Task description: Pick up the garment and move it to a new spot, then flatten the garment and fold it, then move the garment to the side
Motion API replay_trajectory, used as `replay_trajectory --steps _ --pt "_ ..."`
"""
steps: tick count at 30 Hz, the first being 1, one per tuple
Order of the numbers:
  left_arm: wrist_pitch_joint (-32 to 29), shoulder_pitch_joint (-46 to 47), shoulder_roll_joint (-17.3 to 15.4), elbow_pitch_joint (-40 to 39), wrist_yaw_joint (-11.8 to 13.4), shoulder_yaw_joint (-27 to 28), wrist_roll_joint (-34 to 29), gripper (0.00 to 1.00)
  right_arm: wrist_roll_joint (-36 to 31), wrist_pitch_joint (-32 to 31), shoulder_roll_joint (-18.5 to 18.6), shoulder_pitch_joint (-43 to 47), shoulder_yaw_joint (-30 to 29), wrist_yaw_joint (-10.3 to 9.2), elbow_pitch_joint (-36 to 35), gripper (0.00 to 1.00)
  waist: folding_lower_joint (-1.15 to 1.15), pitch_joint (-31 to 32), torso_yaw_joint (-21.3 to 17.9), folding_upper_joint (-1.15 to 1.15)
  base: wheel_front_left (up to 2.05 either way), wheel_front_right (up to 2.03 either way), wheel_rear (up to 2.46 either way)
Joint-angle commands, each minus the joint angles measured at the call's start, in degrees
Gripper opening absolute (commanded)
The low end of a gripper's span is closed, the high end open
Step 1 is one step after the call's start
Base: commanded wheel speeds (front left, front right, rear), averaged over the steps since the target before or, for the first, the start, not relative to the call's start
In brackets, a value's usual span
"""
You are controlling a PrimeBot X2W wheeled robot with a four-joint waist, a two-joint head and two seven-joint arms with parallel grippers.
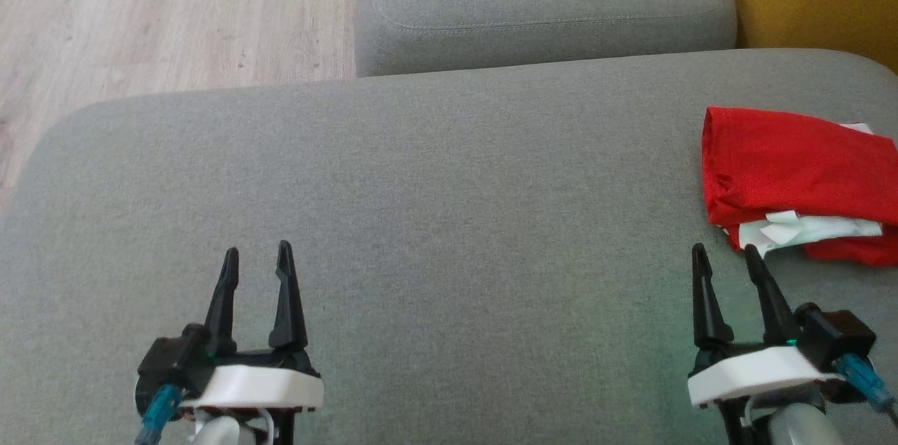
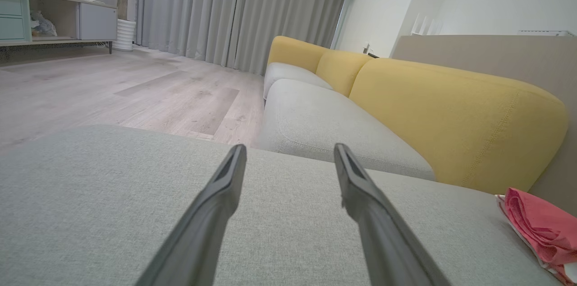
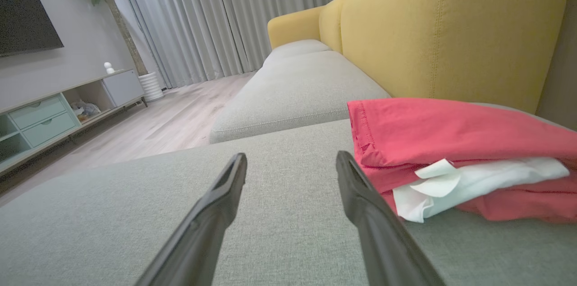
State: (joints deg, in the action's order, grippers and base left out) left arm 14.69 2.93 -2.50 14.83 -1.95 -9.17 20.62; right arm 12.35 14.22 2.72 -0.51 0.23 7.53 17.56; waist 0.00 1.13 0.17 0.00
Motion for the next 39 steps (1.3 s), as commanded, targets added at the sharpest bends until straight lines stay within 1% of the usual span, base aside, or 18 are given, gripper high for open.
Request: replay_trajectory --steps 1,8,11,15,21,23,32,39 --pt "0.3 1.89 -0.38 -1.61 0.27 1.99 -0.15 1.0 0.11 0.72 0.17 -1.73 1.58 -0.04 -2.26 1.0 0.0 0.0 -0.06 0.0 0.0 0.0 0.0" --pt "0.3 1.31 -0.38 -0.89 1.12 2.79 1.37 1.0 -0.34 0.76 0.16 -0.86 1.0 -0.04 -5.01 1.0 0.0 -0.26 -0.26 0.0 0.0 0.0 0.0" --pt "0.3 1.36 -0.38 -0.86 1.19 2.59 1.37 1.0 -0.79 0.76 0.16 -0.87 1.04 -0.04 -5.43 1.0 0.0 -0.35 -0.18 0.0 0.0 0.0 0.0" --pt "0.31 1.39 -0.38 0.44 1.35 2.62 3.43 1.0 -1.23 0.77 0.16 -0.85 1.27 -0.04 -5.36 1.0 0.0 -0.37 -0.12 0.0 0.0 0.0 0.0" --pt "0.31 2.02 -0.38 0.55 1.39 2.89 2.28 1.0 -2.44 0.77 0.16 -0.82 1.52 -0.04 -4.74 1.0 0.0 -0.42 -0.16 0.0 0.0 0.0 0.0" --pt "0.31 2.08 -0.38 0.12 2.31 3.38 2.75 1.0 -2.47 0.77 0.16 -0.89 1.47 -0.04 -4.72 1.0 0.0 -0.49 -0.21 0.0 0.0 0.0 0.0" --pt "0.31 2.26 -0.38 -0.83 4.58 3.37 3.8 1.0 -3.2 0.77 0.16 -1.11 1.02 -0.04 -4.66 1.0 0.0 -0.66 -0.25 0.0 0.0 0.0 0.0" --pt "0.31 2.76 -0.38 0.36 4.22 1.95 2.89 1.0 -3.48 0.77 0.16 -1.33 0.92 -0.04 -4.67 1.0 0.0 -0.86 -0.34 0.0 0.0 0.0 0.0"
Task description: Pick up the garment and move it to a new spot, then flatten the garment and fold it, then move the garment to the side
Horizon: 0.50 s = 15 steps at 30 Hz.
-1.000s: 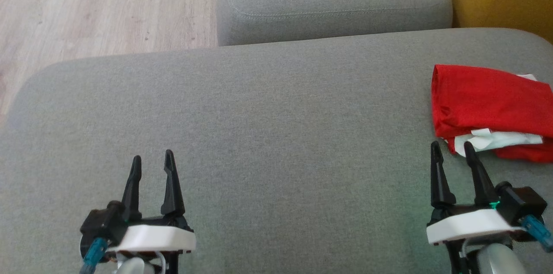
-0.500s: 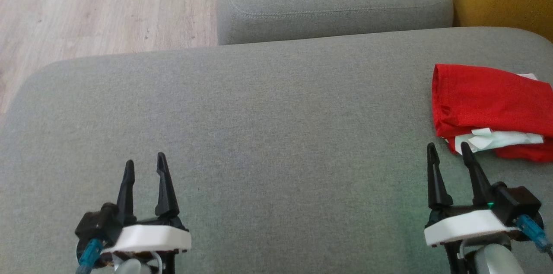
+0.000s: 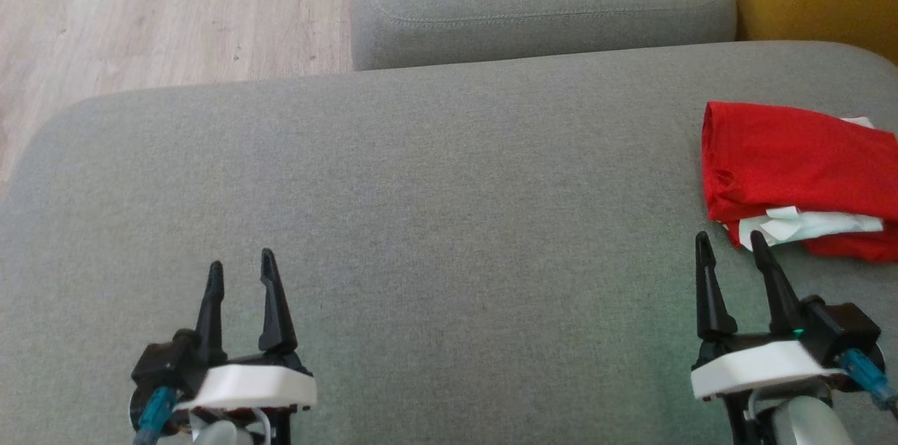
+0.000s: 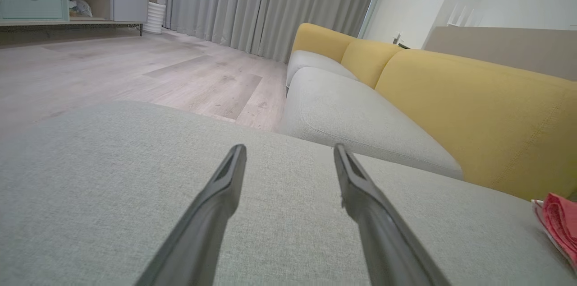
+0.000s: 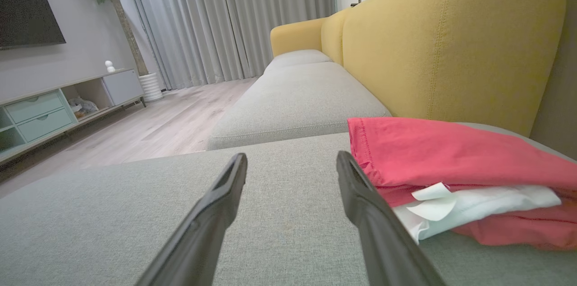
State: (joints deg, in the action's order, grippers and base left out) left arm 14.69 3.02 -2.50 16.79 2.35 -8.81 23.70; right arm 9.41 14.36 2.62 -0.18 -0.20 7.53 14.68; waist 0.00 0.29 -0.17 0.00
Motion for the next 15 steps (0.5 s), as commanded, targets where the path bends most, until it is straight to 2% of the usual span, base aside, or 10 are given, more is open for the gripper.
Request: replay_trajectory --steps 1,15 --pt "0.31 2.73 -0.38 -1.47 -0.1 1.54 -0.32 1.0 -0.5 0.63 0.26 -1.71 1.39 -0.04 -1.84 1.0 0.0 -0.05 -0.04 0.0 0.0 0.0 0.0" --pt "0.31 2.21 -0.38 -0.87 -0.24 2.43 2.03 1.0 -0.04 0.63 0.26 -2.22 1.94 -0.04 -3.62 1.0 0.0 -0.28 -0.65 0.0 0.0 0.0 0.0"
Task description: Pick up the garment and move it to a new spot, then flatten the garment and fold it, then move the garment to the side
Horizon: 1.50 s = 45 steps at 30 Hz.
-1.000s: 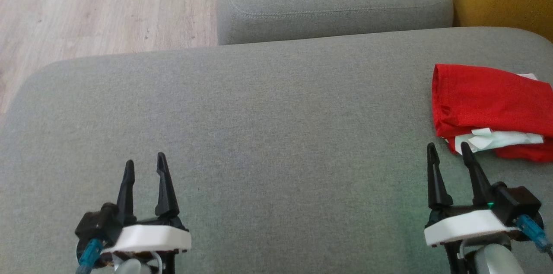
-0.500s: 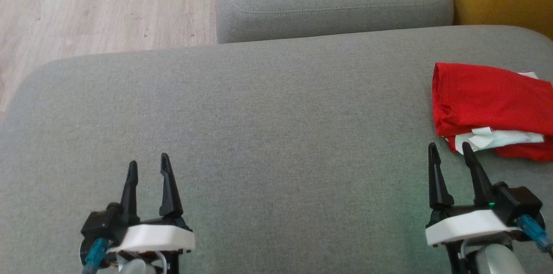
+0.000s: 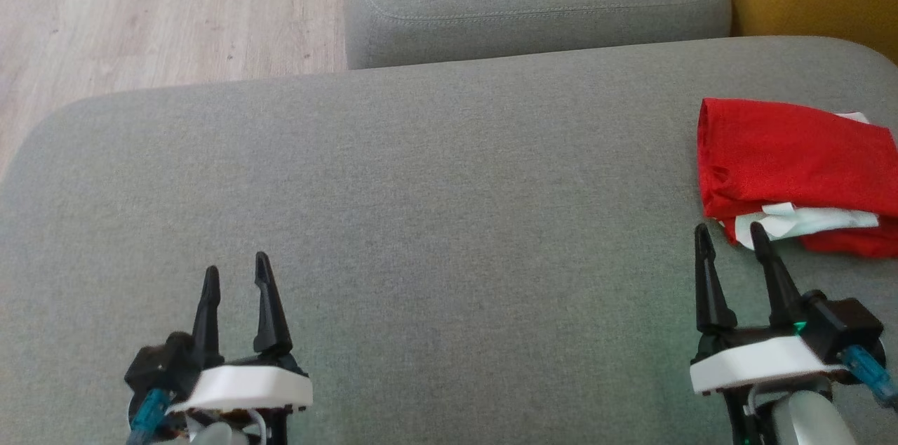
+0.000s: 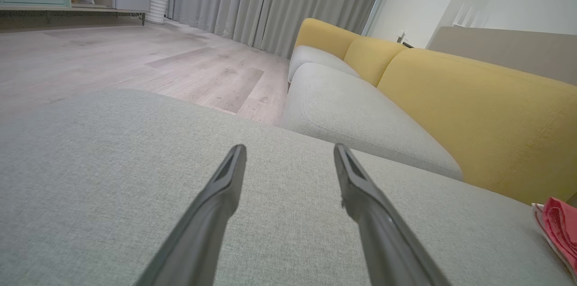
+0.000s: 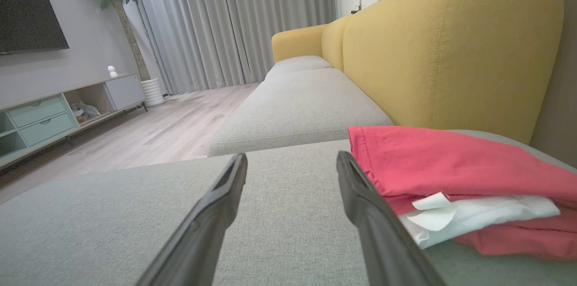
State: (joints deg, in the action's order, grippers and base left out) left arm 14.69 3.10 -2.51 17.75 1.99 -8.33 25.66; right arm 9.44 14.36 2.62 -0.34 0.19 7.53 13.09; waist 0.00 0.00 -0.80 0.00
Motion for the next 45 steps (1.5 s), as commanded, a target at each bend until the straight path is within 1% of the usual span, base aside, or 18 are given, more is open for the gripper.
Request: replay_trajectory --steps 1,9,10,14,45 --pt "0.31 2.08 -0.37 -1.72 0.15 1.92 0.22 1.0 -0.02 0.63 0.26 -2.03 1.54 -0.04 -2.18 1.0 0.0 0.02 -0.07 0.0 0.0 0.0 0.0" --pt "0.31 1.99 -0.37 -1.71 -0.18 2.22 2.99 1.0 0.12 0.63 0.26 -1.81 1.54 -0.04 -3.22 1.0 0.0 0.05 -0.29 0.0 0.0 0.0 0.0" --pt "0.0 -0.03 0.02 0.37 -0.04 0.21 3.04 0.0 0.08 0.0 -0.02 -0.02 -0.01 0.0 -0.84 0.0 0.0 0.05 -0.29 0.0 0.0 0.0 0.0" --pt "-0.12 -1.23 0.09 2.9 -0.02 0.07 3.11 0.0 0.16 -0.1 -0.05 1.03 0.02 0.0 1.72 0.0 0.0 0.05 -0.29 0.0 0.0 0.0 0.0" --pt "-5.35 -0.15 -0.03 1.29 -2.37 3.73 18.85 0.0 21.33 -4.63 0.59 -0.62 -0.88 -0.01 1.48 0.0 0.0 -0.01 -0.02 0.0 0.0 0.0 0.0"
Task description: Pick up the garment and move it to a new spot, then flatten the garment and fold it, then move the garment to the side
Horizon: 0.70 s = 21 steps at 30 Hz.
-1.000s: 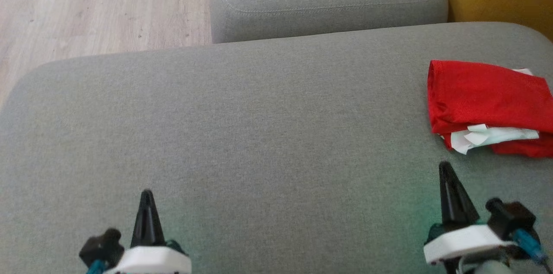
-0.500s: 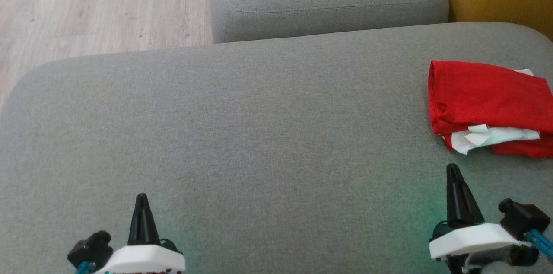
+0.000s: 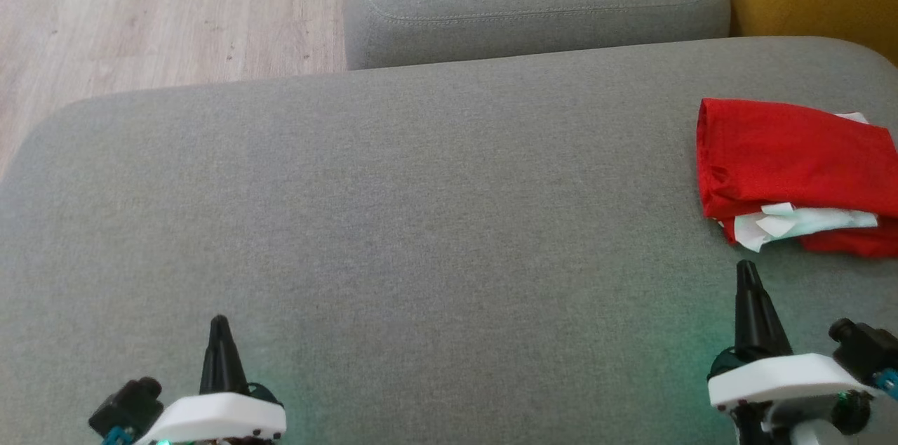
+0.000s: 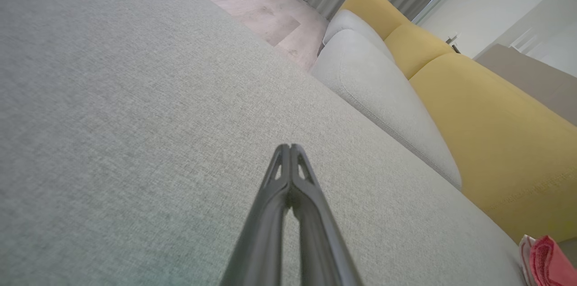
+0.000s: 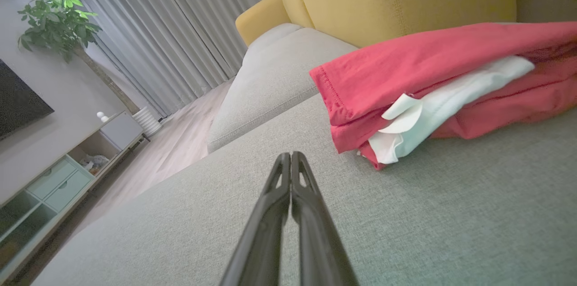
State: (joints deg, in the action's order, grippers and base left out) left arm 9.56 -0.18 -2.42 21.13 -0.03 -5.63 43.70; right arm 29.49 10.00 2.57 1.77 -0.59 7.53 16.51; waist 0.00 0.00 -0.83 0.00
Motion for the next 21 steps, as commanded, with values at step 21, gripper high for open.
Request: replay_trajectory --steps 21 --pt "-3.58 3.81 -0.19 -3.15 -1.86 3.39 10.94 0.0 14.66 -3.39 0.87 -3.8 -0.93 -0.02 -2.07 0.0 0.0 -0.04 0.18 0.0 0.0 0.0 0.0"
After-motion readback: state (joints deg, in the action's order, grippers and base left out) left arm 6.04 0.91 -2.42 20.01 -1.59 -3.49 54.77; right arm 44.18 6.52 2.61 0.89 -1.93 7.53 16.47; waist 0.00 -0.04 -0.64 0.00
